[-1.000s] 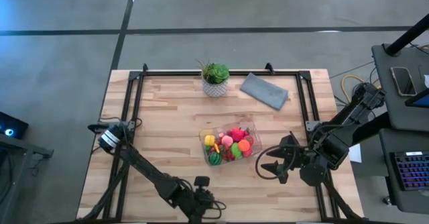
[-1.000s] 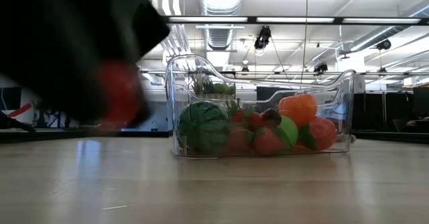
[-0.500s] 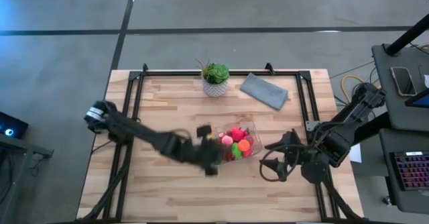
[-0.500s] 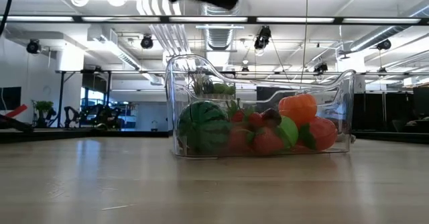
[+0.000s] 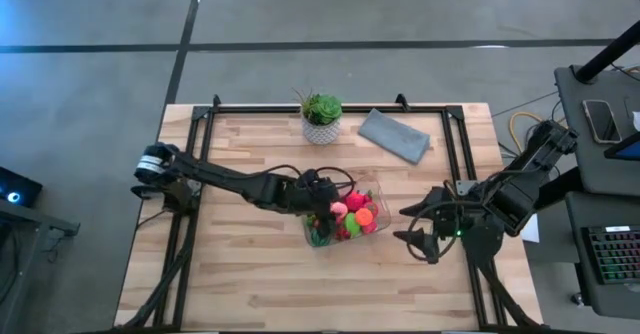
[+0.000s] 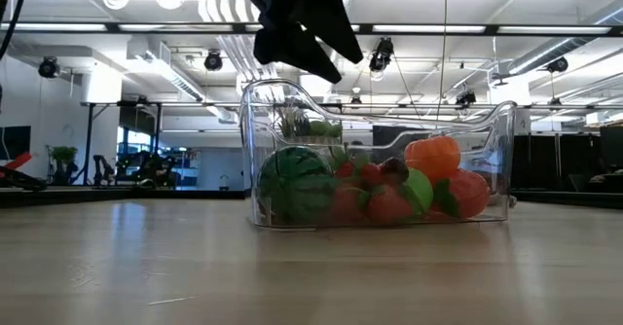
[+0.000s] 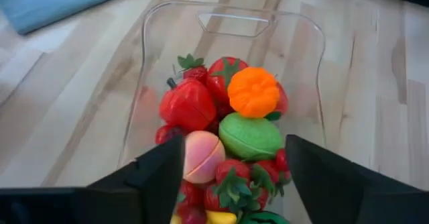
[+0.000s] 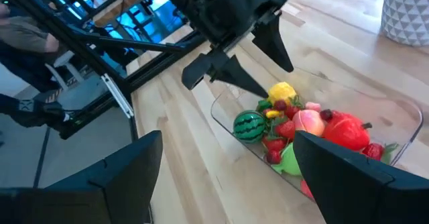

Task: Pick and placing Produce into tupperware
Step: Return to Home Position

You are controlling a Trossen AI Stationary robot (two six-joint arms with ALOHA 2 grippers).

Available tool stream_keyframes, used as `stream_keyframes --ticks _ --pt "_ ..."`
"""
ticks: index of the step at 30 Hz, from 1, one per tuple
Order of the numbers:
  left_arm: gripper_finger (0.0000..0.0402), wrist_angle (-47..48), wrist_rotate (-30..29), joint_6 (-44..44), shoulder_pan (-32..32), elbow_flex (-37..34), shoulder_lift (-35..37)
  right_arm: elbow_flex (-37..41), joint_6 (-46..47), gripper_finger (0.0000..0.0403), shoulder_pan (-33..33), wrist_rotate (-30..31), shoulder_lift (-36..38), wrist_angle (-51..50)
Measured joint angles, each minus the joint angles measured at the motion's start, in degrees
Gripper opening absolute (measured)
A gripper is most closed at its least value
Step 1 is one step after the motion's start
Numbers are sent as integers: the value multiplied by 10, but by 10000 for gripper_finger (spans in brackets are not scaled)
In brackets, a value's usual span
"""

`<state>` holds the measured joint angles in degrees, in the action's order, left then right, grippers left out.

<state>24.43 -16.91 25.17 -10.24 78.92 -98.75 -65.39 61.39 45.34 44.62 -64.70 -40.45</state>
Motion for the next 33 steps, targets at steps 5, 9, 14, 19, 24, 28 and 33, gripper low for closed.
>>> stream_keyframes --ticks 5,9,14,19,24,28,33 --pt "271 5 43 73 -5 9 33 0 2 327 0 0 19 2" --pt "274 -6 208 72 -14 6 88 0 46 327 0 -6 36 12" --pt "274 -15 212 -6 -40 0 154 1 -96 327 -5 -63 40 62" --pt "274 -68 207 -73 -30 -75 215 47 -112 327 -31 -86 64 73" --pt "274 -239 229 -61 -12 -231 289 157 -153 327 -54 -91 120 223" --pt "274 -453 269 -23 0 -387 336 269 -216 327 -73 -121 169 396" --pt "274 -618 278 15 18 -516 397 350 -287 327 -106 -156 243 493"
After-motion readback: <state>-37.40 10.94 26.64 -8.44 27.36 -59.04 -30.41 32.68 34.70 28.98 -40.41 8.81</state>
